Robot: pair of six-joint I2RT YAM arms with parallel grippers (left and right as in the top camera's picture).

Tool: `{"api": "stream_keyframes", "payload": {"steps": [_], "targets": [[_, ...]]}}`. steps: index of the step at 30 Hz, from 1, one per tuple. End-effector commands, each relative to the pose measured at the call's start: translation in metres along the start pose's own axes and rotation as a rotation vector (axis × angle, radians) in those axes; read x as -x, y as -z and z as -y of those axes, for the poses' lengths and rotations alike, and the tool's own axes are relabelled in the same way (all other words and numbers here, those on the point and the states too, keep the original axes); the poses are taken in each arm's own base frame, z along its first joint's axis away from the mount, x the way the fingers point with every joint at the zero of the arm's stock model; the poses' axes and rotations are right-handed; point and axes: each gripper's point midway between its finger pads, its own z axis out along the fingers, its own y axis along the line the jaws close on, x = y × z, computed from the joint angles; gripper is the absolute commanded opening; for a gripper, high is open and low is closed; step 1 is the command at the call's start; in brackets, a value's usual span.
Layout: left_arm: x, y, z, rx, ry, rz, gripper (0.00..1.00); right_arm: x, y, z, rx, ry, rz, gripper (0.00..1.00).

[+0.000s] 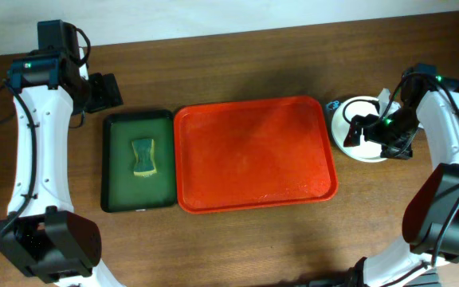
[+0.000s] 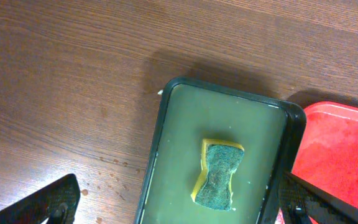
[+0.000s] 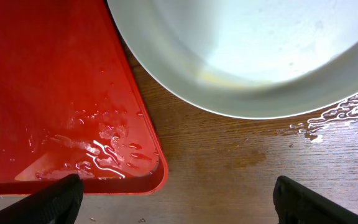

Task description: Clean dirty plates on tray and stack at the side

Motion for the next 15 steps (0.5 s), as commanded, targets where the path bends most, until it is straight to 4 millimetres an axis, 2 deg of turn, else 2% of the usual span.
{"api": "stream_keyframes", "payload": {"steps": [1, 5, 8, 10, 11, 12, 15], "targets": [[0.004, 0.011, 0.001, -0.013, 0.015, 0.027, 0.99, -0.002, 0.028, -0.013, 0.007, 0.047, 0.097, 0.98], [0.004, 0.011, 0.001, -0.013, 0.016, 0.028, 0.99, -0.012, 0.086, -0.028, -0.005, 0.096, 0.294, 0.98], [0.004, 0.011, 0.001, -0.013, 0.015, 0.027, 0.99, -0.032, 0.135, -0.041, -0.016, 0.141, 0.471, 0.98], [0.004, 0.011, 0.001, -0.013, 0.015, 0.027, 0.99, -0.048, 0.162, -0.050, -0.021, 0.173, 0.575, 0.98], [0.004, 0.011, 0.001, -0.013, 0.015, 0.027, 0.99, -0.063, 0.180, -0.064, -0.015, 0.226, 0.648, 0.98], [0.004, 0.011, 0.001, -0.013, 0.015, 0.027, 0.99, -0.073, 0.189, -0.074, -0.021, 0.280, 0.693, 0.99], [0.004, 0.011, 0.001, -0.013, 0.015, 0.027, 0.99, -0.107, 0.218, -0.084, -0.146, 0.407, 0.837, 0.98]]}}
